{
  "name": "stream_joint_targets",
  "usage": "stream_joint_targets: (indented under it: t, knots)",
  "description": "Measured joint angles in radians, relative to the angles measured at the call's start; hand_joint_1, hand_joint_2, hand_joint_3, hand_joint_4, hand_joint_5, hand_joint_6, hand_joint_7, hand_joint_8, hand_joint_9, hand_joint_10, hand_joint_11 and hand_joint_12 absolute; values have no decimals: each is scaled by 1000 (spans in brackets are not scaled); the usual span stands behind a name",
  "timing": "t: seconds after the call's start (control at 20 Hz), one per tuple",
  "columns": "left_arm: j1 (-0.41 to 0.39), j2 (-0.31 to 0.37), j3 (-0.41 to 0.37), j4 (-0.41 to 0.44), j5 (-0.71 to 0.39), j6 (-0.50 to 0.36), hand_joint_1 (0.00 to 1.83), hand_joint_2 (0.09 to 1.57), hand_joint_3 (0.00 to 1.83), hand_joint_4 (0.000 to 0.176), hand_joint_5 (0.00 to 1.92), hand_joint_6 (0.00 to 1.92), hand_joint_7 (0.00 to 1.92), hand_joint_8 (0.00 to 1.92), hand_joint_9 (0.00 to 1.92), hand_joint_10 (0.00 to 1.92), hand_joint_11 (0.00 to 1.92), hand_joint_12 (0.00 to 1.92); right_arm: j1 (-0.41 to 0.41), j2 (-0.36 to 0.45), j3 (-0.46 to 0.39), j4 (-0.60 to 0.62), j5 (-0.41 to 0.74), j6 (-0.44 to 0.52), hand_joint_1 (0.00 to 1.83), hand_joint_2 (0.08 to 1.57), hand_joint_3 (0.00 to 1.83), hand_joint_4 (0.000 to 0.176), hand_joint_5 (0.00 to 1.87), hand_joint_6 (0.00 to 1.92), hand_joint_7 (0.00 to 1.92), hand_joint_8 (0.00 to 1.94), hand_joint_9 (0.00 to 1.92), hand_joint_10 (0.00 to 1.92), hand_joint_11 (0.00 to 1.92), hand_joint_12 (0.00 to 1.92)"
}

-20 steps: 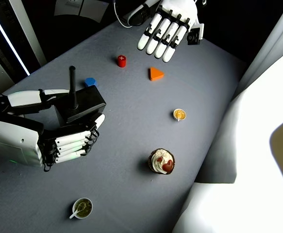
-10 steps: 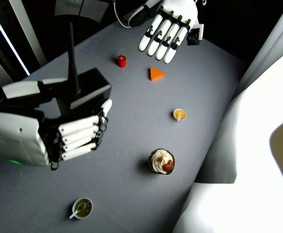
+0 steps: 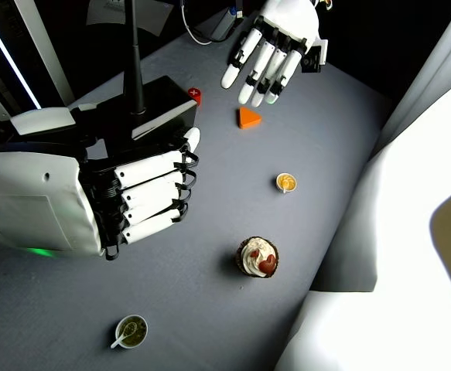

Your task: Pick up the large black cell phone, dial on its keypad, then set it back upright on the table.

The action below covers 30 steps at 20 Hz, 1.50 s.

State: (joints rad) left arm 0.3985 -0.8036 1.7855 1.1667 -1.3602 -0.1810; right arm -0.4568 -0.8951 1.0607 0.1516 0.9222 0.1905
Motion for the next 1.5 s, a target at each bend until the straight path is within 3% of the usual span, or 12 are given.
stream_joint_targets:
  t: [0.05,0.1,0.15,0.2,0.25,0.35,0.7,0.75,0.95,1.15,1.25,1.5]
  knots:
    - [-6,-4,-7,-6,12,-1,899,1183,33,128,183,0,610,381,525,1729,398,1915,5,-6,4,0,1,-1,1477,1184,0,0,741,1176,754,1208,806,1232,697,1671]
    - [-7,-5,-18,-3,30,-1,1214,1225,34,118,128,0,677,1239,623,1818,678,1920,6,-10,7,1,1,-6,1477,1179,0,0,763,1164,762,1195,817,1198,697,1666]
    - [-7,-5,-25,-2,49,0,1214,1225,34,118,128,0,677,1239,623,1818,678,1920,6,-16,15,-3,1,-12,1477,1179,0,0,763,1164,762,1195,817,1198,697,1666]
    - [-7,-5,-27,-2,68,5,1290,1239,25,160,69,9,689,1448,822,1900,921,1921,7,-22,21,1,0,-19,1479,1172,0,0,754,1168,777,1168,842,1174,715,1643]
    - [-7,-5,-31,-3,86,11,1309,1252,22,139,39,2,681,1529,946,1920,1059,1921,16,-27,26,4,-3,-28,1478,1175,0,0,739,1213,787,1144,829,1171,714,1644]
    - [-7,-11,-37,-4,124,26,1308,1268,31,124,34,1,652,1597,972,1921,1057,1921,32,-36,26,24,5,-50,1478,1177,0,0,726,1234,781,1139,838,1165,707,1651]
    - [-7,-65,-52,-12,207,57,1298,1269,72,141,38,2,616,1651,930,1921,1009,1921,65,-51,29,39,13,-82,1479,1184,1,0,701,1192,763,1184,849,1205,683,1687]
    - [-7,-71,-52,-18,219,61,1299,1261,76,126,42,3,626,1637,951,1921,1044,1921,66,-55,30,39,12,-83,1479,1183,0,0,714,1177,776,1183,843,1209,676,1682]
    - [-8,-96,-68,-57,274,98,1314,995,621,96,30,1,667,1701,990,1921,1092,1921,70,-71,34,38,8,-90,1480,1163,5,0,771,1147,825,1135,843,1150,707,1646]
    - [-24,-121,-79,-60,322,112,1309,1011,590,117,0,0,661,1693,919,1921,1015,1921,79,-86,37,40,9,-96,1481,1162,0,0,785,1128,817,1123,859,1143,725,1633]
    - [-30,-129,-79,-64,335,121,1307,1017,592,110,0,0,652,1709,937,1921,1042,1921,80,-92,38,39,7,-99,1490,1102,0,0,938,892,944,977,990,989,824,1566]
    - [-36,-142,-111,-64,356,130,1302,1059,511,115,0,0,639,1693,907,1921,1003,1921,86,-98,48,44,7,-102,1491,1097,1,0,944,895,939,968,1007,973,827,1562]
